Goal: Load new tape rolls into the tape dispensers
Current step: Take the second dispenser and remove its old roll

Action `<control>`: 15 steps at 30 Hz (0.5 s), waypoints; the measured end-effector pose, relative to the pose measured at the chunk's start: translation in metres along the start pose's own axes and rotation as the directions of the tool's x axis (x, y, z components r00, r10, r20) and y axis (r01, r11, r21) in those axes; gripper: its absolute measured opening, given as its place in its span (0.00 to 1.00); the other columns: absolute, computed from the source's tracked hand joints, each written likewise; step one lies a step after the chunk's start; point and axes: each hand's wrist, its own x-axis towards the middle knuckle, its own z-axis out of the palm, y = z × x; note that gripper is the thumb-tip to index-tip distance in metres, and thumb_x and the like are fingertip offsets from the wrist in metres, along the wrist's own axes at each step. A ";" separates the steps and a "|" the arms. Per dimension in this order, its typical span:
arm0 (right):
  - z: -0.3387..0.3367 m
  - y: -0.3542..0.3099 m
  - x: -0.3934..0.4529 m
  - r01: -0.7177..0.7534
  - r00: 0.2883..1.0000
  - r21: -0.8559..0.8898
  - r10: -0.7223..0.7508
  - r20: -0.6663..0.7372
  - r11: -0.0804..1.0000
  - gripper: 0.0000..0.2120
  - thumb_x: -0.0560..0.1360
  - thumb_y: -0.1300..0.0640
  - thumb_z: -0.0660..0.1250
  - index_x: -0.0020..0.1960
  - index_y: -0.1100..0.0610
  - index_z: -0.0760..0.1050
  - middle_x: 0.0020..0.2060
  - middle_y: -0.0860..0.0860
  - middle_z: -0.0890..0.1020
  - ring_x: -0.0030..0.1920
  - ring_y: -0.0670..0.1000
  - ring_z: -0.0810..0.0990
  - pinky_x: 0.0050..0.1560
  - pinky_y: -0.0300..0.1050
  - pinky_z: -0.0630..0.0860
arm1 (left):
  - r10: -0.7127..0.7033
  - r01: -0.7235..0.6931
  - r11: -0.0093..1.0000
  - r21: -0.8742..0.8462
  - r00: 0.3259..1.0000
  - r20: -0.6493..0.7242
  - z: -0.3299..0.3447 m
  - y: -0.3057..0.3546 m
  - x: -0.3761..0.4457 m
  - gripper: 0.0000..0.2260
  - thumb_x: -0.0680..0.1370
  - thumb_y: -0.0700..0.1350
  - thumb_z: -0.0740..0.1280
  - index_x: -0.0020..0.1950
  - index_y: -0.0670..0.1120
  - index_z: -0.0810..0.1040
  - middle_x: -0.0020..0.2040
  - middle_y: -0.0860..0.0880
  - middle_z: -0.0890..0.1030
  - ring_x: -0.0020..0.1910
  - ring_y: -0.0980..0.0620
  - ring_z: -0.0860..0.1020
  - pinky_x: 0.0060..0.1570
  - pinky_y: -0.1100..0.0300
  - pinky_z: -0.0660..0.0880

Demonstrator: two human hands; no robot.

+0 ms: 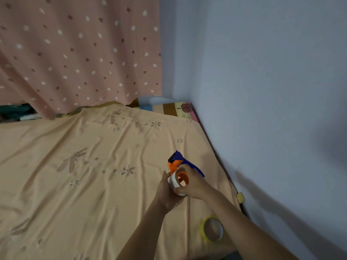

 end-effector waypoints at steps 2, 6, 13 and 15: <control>0.000 0.006 0.002 0.011 1.000 0.040 -0.010 -0.026 0.999 0.38 0.65 0.49 0.80 0.69 0.43 0.64 0.64 0.46 0.72 0.62 0.50 0.74 0.58 0.47 0.79 | -0.017 0.017 0.999 0.028 1.000 0.016 -0.001 0.004 0.002 0.19 0.86 0.52 0.54 0.67 0.42 0.76 0.53 0.44 0.88 0.55 0.46 0.85 0.51 0.50 0.82; -0.004 0.007 0.006 0.043 0.999 0.069 -0.042 -0.014 0.997 0.37 0.62 0.48 0.80 0.64 0.39 0.65 0.62 0.41 0.72 0.61 0.48 0.73 0.53 0.40 0.76 | 0.013 -0.012 0.999 0.052 1.000 -0.016 0.000 0.008 0.006 0.19 0.84 0.51 0.58 0.67 0.41 0.77 0.55 0.40 0.85 0.55 0.42 0.83 0.55 0.47 0.79; -0.018 0.002 0.017 0.005 1.000 0.305 -0.002 -0.011 0.952 0.33 0.63 0.50 0.81 0.63 0.39 0.68 0.63 0.45 0.74 0.61 0.49 0.74 0.55 0.44 0.79 | 0.150 -0.123 0.979 0.161 0.974 -0.171 -0.014 0.019 0.016 0.20 0.84 0.49 0.61 0.75 0.44 0.67 0.71 0.35 0.73 0.68 0.31 0.74 0.64 0.34 0.71; -0.023 0.004 0.021 -0.006 0.997 0.374 0.033 -0.064 0.927 0.32 0.65 0.51 0.81 0.63 0.41 0.69 0.60 0.43 0.75 0.59 0.47 0.75 0.49 0.39 0.78 | 0.202 -0.167 0.971 0.171 0.956 -0.212 -0.020 0.023 0.015 0.16 0.84 0.47 0.62 0.71 0.45 0.68 0.67 0.36 0.75 0.62 0.32 0.77 0.56 0.35 0.75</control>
